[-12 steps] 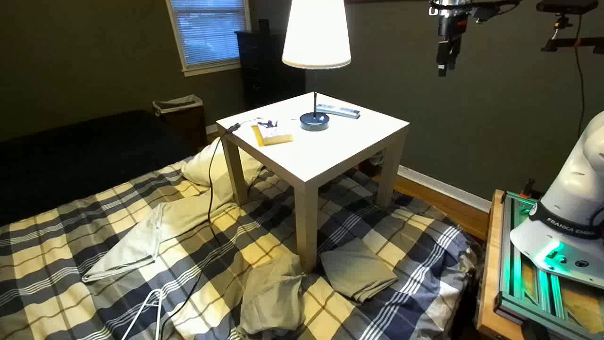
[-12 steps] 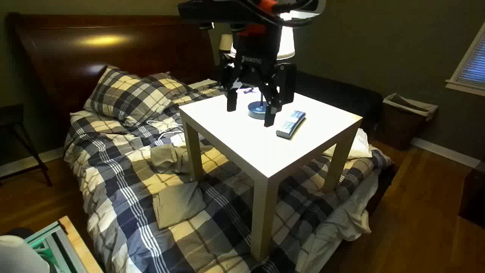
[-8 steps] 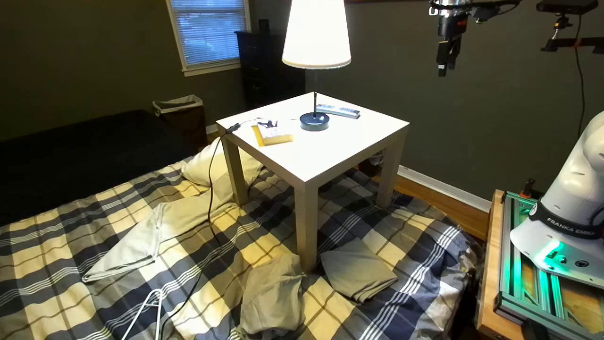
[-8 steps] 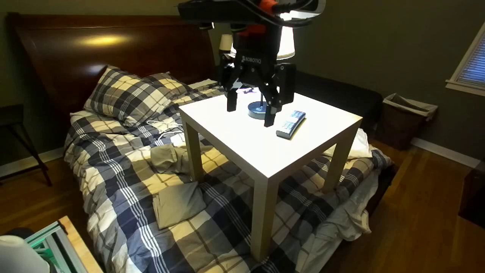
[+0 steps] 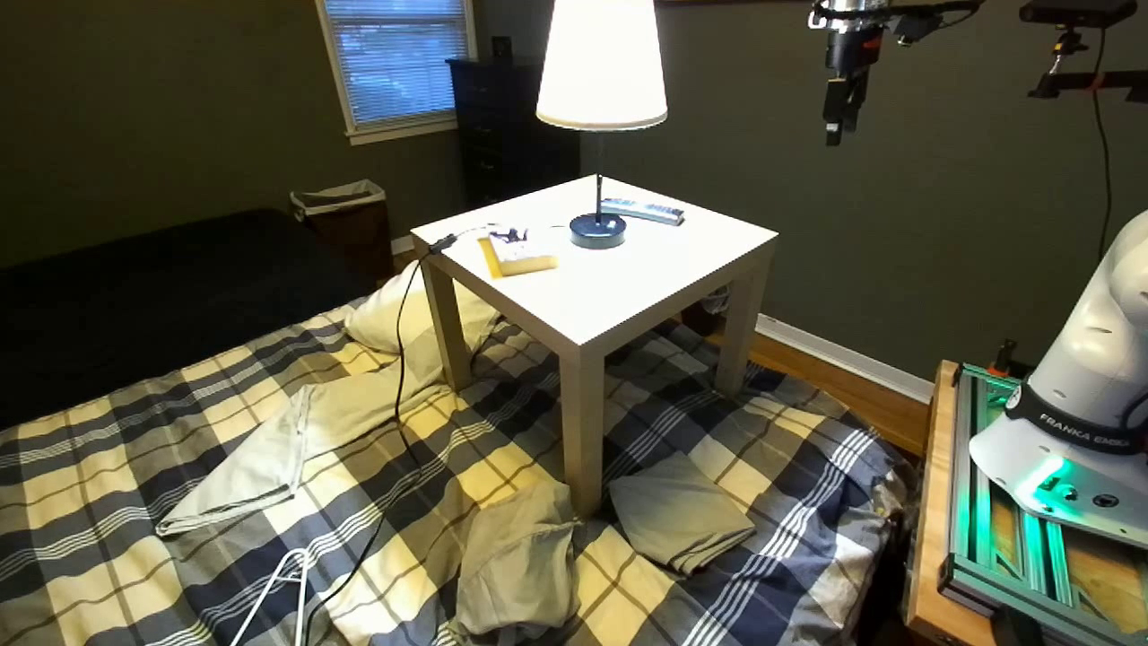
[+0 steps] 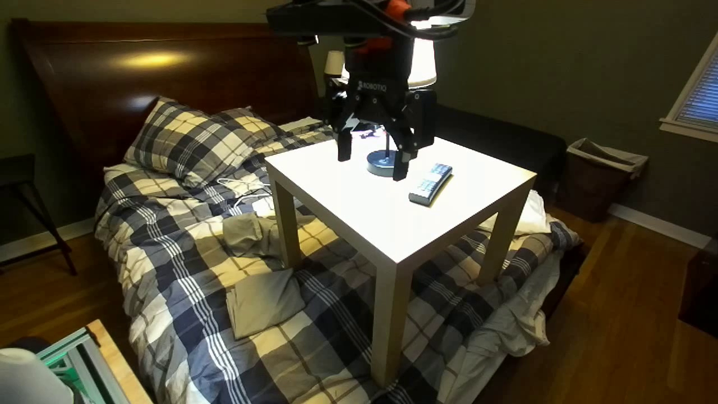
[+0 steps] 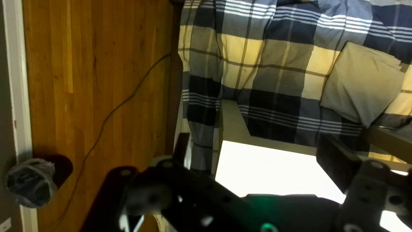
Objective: Move the lamp to the right
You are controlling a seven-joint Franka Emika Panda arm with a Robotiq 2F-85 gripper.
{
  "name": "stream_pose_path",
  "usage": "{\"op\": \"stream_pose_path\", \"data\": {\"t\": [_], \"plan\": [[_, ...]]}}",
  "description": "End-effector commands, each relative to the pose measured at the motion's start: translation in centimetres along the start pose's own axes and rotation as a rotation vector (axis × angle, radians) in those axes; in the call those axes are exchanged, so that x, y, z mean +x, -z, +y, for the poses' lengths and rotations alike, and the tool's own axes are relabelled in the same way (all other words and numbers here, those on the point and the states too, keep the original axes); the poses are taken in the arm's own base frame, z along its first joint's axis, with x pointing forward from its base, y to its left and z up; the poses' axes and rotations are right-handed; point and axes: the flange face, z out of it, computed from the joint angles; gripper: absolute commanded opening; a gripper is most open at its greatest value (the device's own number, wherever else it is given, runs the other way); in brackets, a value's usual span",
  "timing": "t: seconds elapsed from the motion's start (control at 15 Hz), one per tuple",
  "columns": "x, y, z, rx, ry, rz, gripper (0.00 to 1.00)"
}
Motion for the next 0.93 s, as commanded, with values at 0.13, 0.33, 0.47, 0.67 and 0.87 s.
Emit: {"op": "stream_pose_path", "data": {"t": [0.13,0.33,0.47,0.67,0.87], "plan": [[5.1,0.4,-3.8,-0.029,0.185,0.128,1.0],[6.9,0.0,-4.3,-0.002,0.32,0.233,1.0],[7.4,-0.5,-4.1,0.046,0.389,0.303,1.0],[8.1,-1.6,-3.4,0.112,0.477,0.402,1.0],[9.0,-2.6,-3.8,0.137,0.562,0.484,1.0]]}}
